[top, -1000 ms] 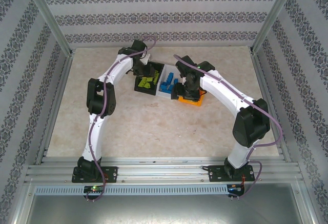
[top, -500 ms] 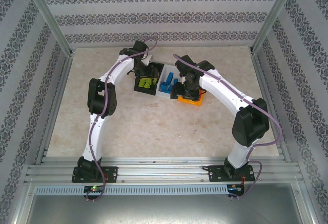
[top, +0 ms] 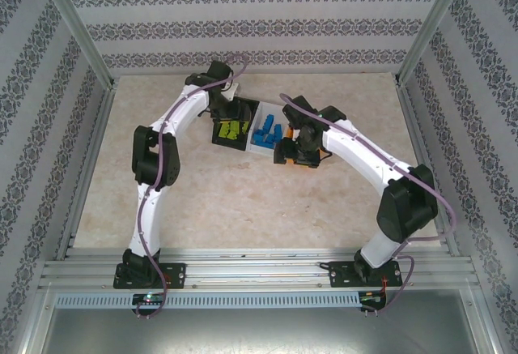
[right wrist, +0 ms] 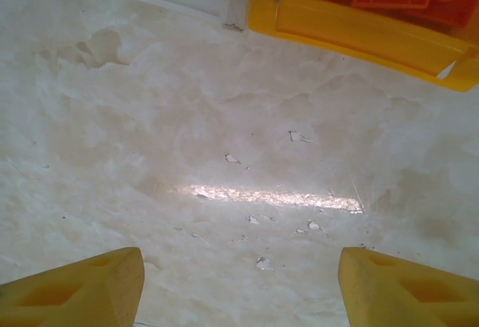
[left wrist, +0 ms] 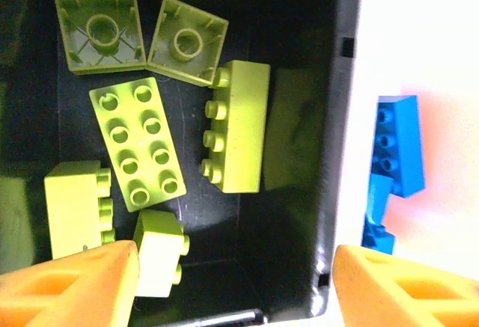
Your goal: Sort the legos into containers by color
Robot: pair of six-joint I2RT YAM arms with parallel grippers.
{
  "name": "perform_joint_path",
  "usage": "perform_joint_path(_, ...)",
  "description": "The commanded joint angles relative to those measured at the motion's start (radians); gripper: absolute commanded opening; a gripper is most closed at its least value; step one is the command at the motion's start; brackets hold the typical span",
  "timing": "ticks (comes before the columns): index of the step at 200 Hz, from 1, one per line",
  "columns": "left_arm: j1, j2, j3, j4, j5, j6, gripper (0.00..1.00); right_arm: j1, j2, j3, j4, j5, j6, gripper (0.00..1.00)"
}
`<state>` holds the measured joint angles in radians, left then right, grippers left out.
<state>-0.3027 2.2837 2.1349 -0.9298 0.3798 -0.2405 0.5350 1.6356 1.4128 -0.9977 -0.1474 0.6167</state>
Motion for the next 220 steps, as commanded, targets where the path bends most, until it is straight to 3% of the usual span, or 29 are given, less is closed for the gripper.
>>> perform_joint_path(1, -0.022, -0.106, -0.033, -0.029, -0.028, 0.03, 0.7, 0.02, -0.055, -0.049, 0.04, 0.007, 0.039, 0.7)
perform_joint_path(87, -0.033, -0.454, -0.32, -0.061, -0.092, 0.105, 0.76, 0.037, -0.156, -0.15, 0.155, 0.063, 0.1, 0.71)
perform_joint_path(161, 0.006, -0.768, -0.64, -0.059, -0.129, 0.152, 0.95, 0.035, -0.152, -0.117, 0.227, 0.119, 0.098, 0.73)
perform_joint_path(196, 0.04, -0.858, -0.77, -0.043, -0.136, 0.152, 1.0, 0.019, -0.067, -0.076, 0.289, 0.06, 0.088, 0.75)
perform_joint_path(203, 0.049, -0.87, -0.788, -0.043, -0.14, 0.144, 1.0, 0.018, -0.038, -0.056, 0.293, 0.044, 0.083, 0.79)
perform_joint_path(212, 0.057, -0.883, -0.804, -0.045, -0.139, 0.126, 1.0, 0.019, -0.002, -0.026, 0.295, 0.033, 0.072, 0.96)
perform_joint_path(220, 0.06, -0.896, -0.821, -0.035, -0.133, 0.107, 1.0, 0.021, 0.026, -0.005, 0.304, 0.037, 0.057, 0.98)
